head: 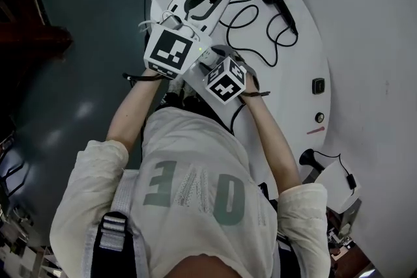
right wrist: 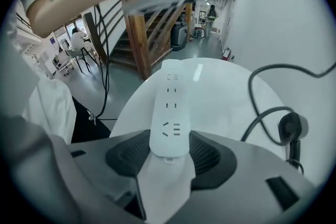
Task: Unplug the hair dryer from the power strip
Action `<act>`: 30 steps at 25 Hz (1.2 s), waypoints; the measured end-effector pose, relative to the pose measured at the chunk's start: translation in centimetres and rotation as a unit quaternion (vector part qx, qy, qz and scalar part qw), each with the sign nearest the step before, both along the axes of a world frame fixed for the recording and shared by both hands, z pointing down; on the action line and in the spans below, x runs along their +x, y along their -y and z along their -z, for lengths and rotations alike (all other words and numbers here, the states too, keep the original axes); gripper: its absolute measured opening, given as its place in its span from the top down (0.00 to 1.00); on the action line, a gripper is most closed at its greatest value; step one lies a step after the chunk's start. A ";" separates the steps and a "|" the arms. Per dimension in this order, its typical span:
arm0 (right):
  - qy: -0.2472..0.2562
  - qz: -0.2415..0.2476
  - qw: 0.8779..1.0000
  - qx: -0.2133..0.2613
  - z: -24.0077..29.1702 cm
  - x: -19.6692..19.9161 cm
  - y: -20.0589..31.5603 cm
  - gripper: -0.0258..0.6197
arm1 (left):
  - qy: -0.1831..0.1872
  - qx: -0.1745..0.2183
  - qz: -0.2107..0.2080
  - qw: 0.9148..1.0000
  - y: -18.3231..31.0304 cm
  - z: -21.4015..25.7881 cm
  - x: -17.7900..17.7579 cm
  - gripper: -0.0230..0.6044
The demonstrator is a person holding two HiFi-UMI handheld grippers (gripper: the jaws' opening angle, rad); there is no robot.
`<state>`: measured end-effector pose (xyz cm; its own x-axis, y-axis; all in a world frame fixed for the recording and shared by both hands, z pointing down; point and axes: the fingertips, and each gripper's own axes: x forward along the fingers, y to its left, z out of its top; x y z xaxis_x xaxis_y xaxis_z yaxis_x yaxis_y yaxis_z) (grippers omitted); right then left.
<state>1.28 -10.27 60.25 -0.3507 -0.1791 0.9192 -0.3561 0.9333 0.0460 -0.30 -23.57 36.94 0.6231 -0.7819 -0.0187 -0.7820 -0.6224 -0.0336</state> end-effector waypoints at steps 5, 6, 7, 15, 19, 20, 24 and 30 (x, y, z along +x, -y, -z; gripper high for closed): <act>0.002 -0.004 1.000 -0.003 0.0 0.0 -0.2 0.59 | -0.005 0.070 -0.006 0.997 0.8 6.6 -0.7 0.89; 0.002 -0.005 1.000 -0.002 0.0 -0.1 -0.2 0.59 | 0.001 0.069 -0.008 0.998 0.6 6.4 -0.5 0.89; 0.003 -0.006 1.000 -0.001 0.1 -0.1 -0.1 0.59 | 0.007 0.067 -0.009 0.998 0.4 6.0 -0.3 0.89; 0.016 -0.013 1.000 0.005 0.0 -0.1 0.0 0.59 | 0.023 0.015 -0.027 0.999 -1.1 2.4 0.9 0.89; 0.017 -0.012 1.000 0.002 0.0 -0.3 -0.1 0.59 | 0.048 -0.009 -0.024 0.999 -0.5 0.1 1.0 0.89; 0.018 -0.012 1.000 0.002 0.0 -0.3 -0.2 0.59 | 0.056 -0.020 -0.027 0.998 -0.3 -0.9 1.3 0.89; 0.038 -0.021 0.999 -0.008 0.1 -0.2 -0.1 0.59 | 0.074 -0.085 -0.059 0.992 0.5 -6.1 2.9 0.89; 0.052 -0.033 0.998 -0.015 0.2 -0.5 -0.3 0.59 | 0.133 -0.119 -0.101 0.979 -0.6 -10.7 4.5 0.89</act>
